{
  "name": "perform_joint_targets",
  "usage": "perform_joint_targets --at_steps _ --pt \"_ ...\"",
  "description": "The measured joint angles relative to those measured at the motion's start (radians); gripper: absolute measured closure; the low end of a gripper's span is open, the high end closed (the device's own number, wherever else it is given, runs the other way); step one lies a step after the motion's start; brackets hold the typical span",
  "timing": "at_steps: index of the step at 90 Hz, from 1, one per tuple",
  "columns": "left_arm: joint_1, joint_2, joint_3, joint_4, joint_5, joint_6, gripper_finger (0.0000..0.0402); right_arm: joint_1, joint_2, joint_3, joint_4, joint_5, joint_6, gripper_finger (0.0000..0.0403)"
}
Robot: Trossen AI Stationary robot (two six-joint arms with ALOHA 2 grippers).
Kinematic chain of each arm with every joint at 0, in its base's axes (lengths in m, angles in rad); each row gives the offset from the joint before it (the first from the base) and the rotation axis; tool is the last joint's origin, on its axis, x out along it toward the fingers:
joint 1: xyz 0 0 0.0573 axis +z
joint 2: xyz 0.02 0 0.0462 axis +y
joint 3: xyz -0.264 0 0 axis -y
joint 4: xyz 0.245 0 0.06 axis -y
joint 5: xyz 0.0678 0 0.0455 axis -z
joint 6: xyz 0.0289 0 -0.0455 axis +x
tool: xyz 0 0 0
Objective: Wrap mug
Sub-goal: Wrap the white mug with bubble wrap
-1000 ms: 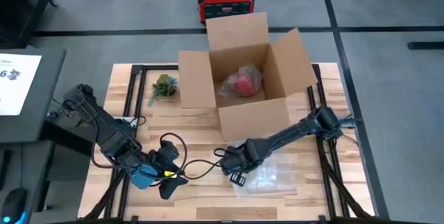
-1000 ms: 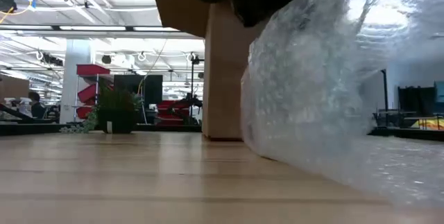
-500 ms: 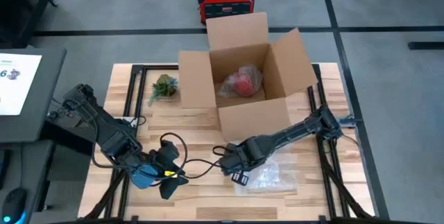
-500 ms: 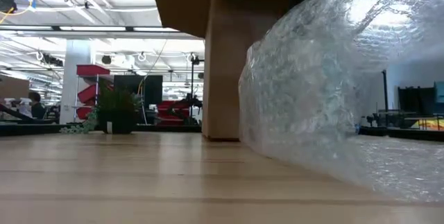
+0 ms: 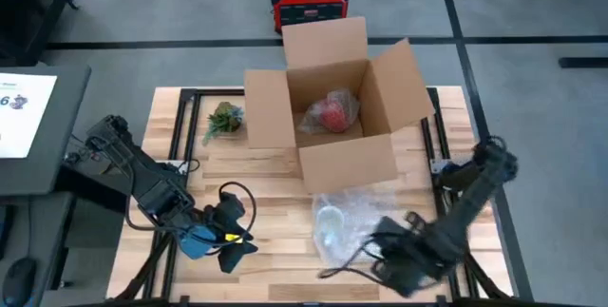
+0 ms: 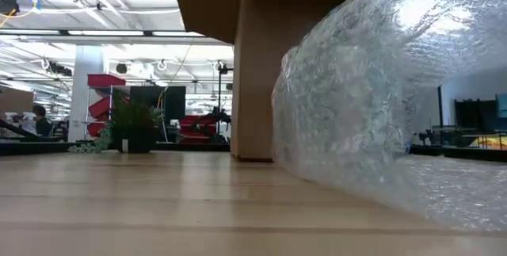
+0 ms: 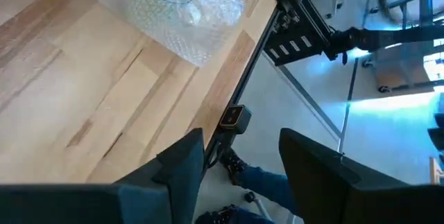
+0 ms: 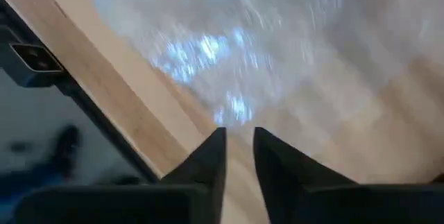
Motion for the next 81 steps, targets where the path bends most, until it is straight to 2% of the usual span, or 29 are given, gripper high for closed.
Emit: perform_joint_targets --at_steps 12,25,37,47,55,66,81 --pt "0.000 0.000 0.000 0.000 0.000 0.009 0.0230 0.091 -0.104 -0.241 0.203 0.157 0.275 0.0269" --pt "0.000 0.000 0.000 0.000 0.001 0.009 0.0230 0.136 -0.159 -0.489 0.442 0.312 0.483 0.0213" --pt "0.000 0.000 0.000 0.000 0.002 0.009 0.0230 0.125 -0.170 -0.647 0.646 0.342 0.531 0.0172" --pt "0.000 0.000 0.000 0.000 0.002 0.009 0.0230 0.099 -0.170 -0.728 0.794 0.395 0.503 0.0161" --pt "0.000 0.000 0.000 0.000 0.002 0.009 0.0230 0.082 -0.170 -0.760 0.895 0.461 0.425 0.0166" --pt "0.000 0.000 0.000 0.019 0.002 0.032 0.0230 0.061 -0.170 -0.762 1.014 0.470 0.280 0.0199" --pt "0.000 0.000 0.000 0.065 0.002 0.104 0.0230 0.028 -0.192 -0.757 1.170 0.418 0.099 0.0304"
